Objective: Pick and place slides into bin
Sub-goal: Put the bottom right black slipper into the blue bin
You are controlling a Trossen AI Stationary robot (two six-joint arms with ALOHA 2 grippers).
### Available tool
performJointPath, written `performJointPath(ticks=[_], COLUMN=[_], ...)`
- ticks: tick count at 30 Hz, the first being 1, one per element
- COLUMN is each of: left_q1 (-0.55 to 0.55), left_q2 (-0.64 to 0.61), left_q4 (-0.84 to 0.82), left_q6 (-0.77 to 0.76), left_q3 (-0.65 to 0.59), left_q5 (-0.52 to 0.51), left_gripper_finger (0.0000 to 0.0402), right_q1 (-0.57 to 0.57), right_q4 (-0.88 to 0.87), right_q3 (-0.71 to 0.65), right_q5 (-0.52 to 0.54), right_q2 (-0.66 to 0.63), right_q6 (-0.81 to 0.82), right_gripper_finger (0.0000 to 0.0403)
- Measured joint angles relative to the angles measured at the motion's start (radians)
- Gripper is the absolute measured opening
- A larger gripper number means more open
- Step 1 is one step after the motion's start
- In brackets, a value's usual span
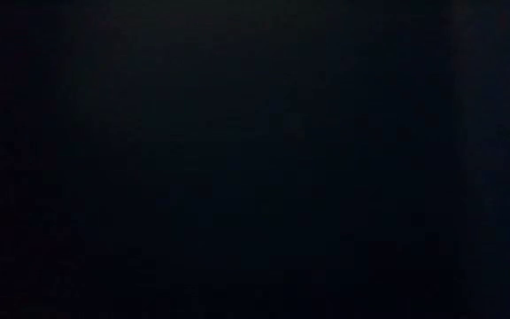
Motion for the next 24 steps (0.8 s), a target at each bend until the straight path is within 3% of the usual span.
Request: performJointPath(ticks=[5, 12, 15, 19, 24], left_q1=[0.0, 0.0, 0.0, 0.0, 0.0], left_q2=[0.0, 0.0, 0.0, -0.001, 0.0], left_q4=[-0.019, -0.027, -0.043, -0.024, -0.026], left_q6=[-0.004, -0.018, -0.019, -0.045, 0.002], left_q3=[0.0, 0.0, 0.0, 0.0, 0.0], left_q5=[0.0, 0.004, 0.027, 0.038, 0.029], left_gripper_finger=[0.0014, 0.0014, 0.0014, 0.0014, 0.0014], right_q1=[0.058, 0.147, 0.177, 0.223, 0.31], right_q4=[0.032, 0.037, 0.044, 0.047, 0.037], right_q3=[0.0, 0.0, 0.0, 0.0, 0.0], right_q5=[0.012, -0.093, -0.14, -0.311, -0.392], right_q2=[-0.116, -0.228, -0.244, -0.246, -0.246], right_q6=[-0.105, -0.12, -0.058, 0.026, 0.134], right_gripper_finger=[0.0305, 0.0304, 0.0304, 0.0304, 0.0304])
